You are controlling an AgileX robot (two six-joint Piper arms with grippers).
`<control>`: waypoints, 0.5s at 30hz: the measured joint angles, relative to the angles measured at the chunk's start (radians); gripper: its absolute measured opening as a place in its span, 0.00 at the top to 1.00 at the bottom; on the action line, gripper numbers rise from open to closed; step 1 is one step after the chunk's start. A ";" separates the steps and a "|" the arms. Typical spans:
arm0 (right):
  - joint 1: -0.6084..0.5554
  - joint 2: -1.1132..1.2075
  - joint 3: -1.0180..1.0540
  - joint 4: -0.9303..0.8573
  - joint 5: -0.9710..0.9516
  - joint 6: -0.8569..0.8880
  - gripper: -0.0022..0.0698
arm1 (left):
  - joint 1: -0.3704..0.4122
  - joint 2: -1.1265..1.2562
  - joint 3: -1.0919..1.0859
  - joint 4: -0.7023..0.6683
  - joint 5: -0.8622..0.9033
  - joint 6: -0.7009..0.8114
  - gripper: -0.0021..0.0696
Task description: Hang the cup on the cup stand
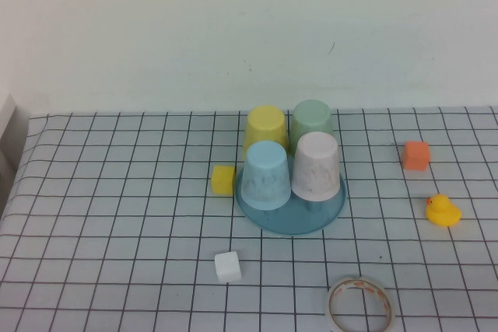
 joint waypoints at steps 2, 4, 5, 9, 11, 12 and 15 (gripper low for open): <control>0.000 0.000 0.000 0.000 0.000 0.004 0.97 | 0.000 0.000 -0.002 -0.002 0.000 -0.006 0.97; 0.000 0.000 0.000 0.000 0.000 0.008 0.97 | 0.000 0.000 -0.002 -0.002 0.000 -0.016 0.97; 0.000 0.000 0.000 0.000 0.000 0.008 0.97 | 0.000 0.000 -0.002 -0.002 0.000 -0.026 0.97; 0.000 0.000 0.000 0.000 0.000 0.010 0.97 | 0.000 0.000 -0.002 0.000 0.000 -0.032 0.97; 0.000 0.000 0.000 0.000 0.000 0.010 0.97 | 0.000 0.000 -0.002 0.000 0.000 -0.032 0.97; 0.000 0.000 0.000 0.000 0.000 0.012 0.97 | 0.000 0.000 -0.002 0.002 0.000 -0.032 0.97; 0.000 0.000 0.000 0.000 0.000 0.012 0.97 | 0.000 0.000 -0.002 0.015 0.000 -0.032 0.97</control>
